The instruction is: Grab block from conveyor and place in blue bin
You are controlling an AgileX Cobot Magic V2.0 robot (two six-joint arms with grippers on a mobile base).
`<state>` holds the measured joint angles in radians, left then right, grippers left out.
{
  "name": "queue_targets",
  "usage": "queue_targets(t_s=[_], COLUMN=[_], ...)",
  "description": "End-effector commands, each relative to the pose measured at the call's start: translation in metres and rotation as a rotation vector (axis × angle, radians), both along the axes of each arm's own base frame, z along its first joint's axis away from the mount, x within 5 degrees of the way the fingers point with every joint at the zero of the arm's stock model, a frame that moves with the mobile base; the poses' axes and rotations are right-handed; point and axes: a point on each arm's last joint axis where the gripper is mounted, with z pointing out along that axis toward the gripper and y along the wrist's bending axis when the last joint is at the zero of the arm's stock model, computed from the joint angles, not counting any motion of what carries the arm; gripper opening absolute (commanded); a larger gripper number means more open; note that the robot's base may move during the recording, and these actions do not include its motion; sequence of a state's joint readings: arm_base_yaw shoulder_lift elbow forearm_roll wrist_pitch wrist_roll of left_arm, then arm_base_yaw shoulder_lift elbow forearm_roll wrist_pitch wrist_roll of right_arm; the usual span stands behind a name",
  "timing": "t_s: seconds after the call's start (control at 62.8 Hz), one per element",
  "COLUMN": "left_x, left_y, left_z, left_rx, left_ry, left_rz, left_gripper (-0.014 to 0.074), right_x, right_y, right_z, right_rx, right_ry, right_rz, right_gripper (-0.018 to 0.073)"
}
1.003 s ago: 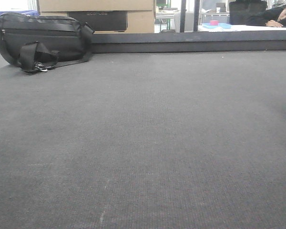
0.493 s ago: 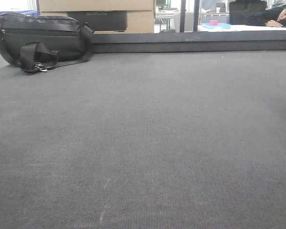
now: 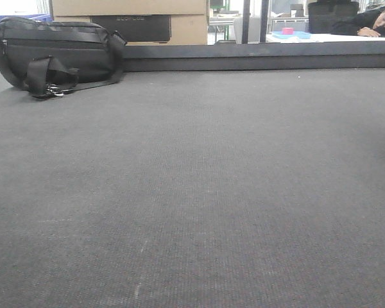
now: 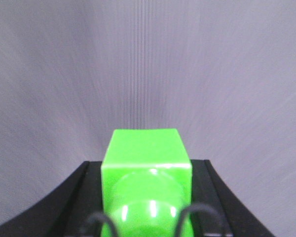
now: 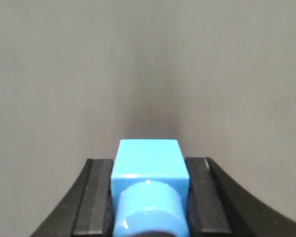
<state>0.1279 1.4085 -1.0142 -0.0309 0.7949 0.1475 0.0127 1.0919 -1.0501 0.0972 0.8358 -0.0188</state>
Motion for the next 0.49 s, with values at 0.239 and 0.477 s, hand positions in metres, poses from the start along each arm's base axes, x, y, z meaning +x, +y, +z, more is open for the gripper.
queue_targets(t_s=[0.239, 0.477], left_x=[-0.072, -0.129], left_y=[-0.011, -0.017], left_z=[0.037, 0.043], left_rx=[-0.013, 0.011], left_ry=[-0.633, -0.842], left_rz=[0.067, 0.069], left_gripper=[-0.0111, -0.0111], right_x=[-0.070, -0.112], right_y=[-0.004, -0.005], right_z=[-0.006, -0.040], right_rx=[-0.008, -0.006], right_ry=[-0.415, -0.493], right_rz=[-0.028, -0.034], right_gripper=[-0.0162, -0.0162])
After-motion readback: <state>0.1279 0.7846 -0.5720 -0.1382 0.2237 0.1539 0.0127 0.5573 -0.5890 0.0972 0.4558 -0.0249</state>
